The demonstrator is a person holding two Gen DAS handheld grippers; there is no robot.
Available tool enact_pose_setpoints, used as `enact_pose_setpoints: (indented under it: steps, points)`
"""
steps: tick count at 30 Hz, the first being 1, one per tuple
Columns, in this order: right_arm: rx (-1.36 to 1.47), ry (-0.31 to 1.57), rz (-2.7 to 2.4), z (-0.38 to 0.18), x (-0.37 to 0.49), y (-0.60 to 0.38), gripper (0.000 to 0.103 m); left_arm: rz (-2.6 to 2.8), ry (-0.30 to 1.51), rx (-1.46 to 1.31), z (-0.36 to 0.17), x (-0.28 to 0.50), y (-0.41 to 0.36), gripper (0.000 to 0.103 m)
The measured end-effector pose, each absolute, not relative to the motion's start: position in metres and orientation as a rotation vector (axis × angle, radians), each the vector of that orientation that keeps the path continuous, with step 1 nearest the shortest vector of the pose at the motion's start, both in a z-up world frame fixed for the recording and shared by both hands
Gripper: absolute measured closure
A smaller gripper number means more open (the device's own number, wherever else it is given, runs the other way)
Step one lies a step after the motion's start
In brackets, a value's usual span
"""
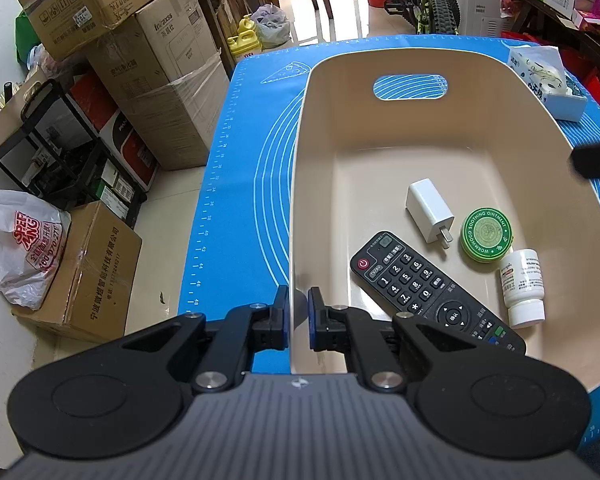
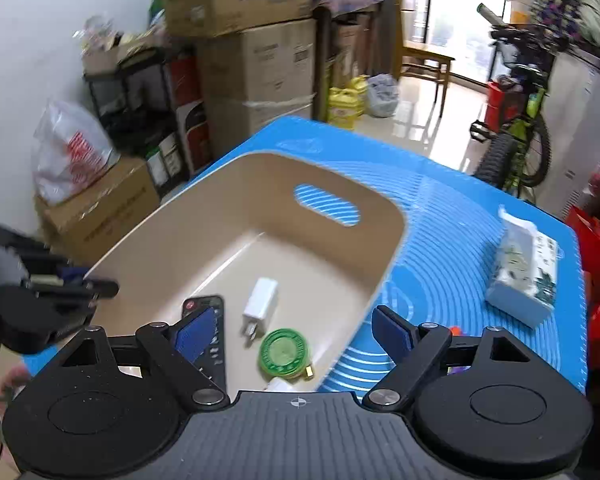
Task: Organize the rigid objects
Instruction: 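Move the right gripper to the clear tape roll and grasp its rim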
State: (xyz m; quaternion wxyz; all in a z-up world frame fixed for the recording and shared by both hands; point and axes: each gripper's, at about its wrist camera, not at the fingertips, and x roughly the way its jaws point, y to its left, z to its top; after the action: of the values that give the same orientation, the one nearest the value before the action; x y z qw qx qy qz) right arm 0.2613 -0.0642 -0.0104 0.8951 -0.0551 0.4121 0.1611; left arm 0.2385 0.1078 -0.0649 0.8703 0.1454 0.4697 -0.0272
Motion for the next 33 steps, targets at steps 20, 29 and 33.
enact_pose_setpoints:
  steps: [20, 29, 33]
  points:
    - [0.031, 0.921, -0.06, -0.043, 0.253, -0.204, 0.014, -0.056, 0.984, 0.303, -0.065, 0.239, 0.109, 0.093]
    - [0.216, 1.06, -0.132, -0.081, 0.259, -0.249, 0.014, -0.056, 0.984, 0.301, -0.065, 0.239, 0.109, 0.093]
    - [0.233, 1.104, -0.172, -0.102, 0.259, -0.262, 0.019, -0.056, 0.983, 0.302, -0.065, 0.239, 0.109, 0.093]
